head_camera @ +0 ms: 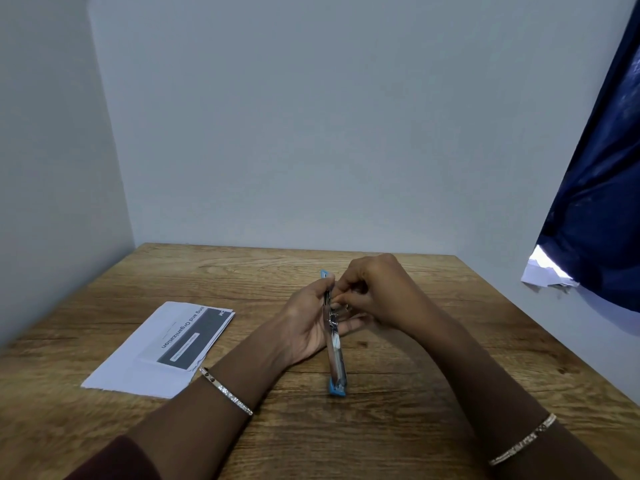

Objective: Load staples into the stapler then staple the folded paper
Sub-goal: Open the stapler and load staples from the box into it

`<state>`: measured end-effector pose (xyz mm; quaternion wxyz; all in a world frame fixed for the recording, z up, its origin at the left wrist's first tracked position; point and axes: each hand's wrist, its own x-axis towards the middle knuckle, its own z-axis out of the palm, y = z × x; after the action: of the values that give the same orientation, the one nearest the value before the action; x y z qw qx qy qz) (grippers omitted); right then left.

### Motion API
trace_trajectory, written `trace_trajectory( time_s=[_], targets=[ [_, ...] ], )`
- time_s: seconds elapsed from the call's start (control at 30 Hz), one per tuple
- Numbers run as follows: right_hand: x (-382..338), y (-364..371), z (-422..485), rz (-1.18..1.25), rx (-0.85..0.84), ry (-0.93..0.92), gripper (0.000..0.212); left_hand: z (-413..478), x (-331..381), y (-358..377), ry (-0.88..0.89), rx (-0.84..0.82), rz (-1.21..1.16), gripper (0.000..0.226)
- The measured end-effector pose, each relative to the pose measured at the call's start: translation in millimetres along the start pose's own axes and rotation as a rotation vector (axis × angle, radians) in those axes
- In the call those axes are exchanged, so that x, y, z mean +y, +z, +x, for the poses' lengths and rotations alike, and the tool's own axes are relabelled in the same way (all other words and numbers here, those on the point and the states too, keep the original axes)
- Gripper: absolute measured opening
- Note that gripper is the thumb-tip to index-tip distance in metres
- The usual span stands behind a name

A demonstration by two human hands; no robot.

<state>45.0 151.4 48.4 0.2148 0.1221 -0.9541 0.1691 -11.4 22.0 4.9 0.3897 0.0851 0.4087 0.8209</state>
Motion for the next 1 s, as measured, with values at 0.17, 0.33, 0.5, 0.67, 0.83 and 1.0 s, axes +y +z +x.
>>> trace_trajectory(
  time_s=[0.17,0.33,0.5,0.67,0.83,1.0],
  targets=[
    [5.7,5.9,0.3,0.107,0.007,0.070,0.011,2.7,0.7,-3.5,-0.033,-0.012,-0.047,0.056],
    [8.5,6.8,-0.8,0.225,-0.045,0.148,0.010,6.0,-0.6,-5.1,-0.077,-0.042,-0.124,0.056],
    [6.9,5.2,-3.3,0.296,0.051,0.167,0.023,7.4,0.5,-6.2,-0.077,-0.057,-0.147,0.058],
    [8.5,4.4,-5.2,0.280,-0.004,0.079,0.028,4.4,5.2,-6.9,-0.044,-0.037,-0.152,0.036],
    [6.1,1.8,-7.1,0.204,-0.052,-0.010,0.031,6.3,4.0,-9.6,-0.040,-0.020,-0.139,0.043],
    [4.3,-2.2,-7.6,0.067,-0.050,-0.063,0.036,4.6,3.9,-9.4,-0.050,-0.025,-0.154,0.043]
  ],
)
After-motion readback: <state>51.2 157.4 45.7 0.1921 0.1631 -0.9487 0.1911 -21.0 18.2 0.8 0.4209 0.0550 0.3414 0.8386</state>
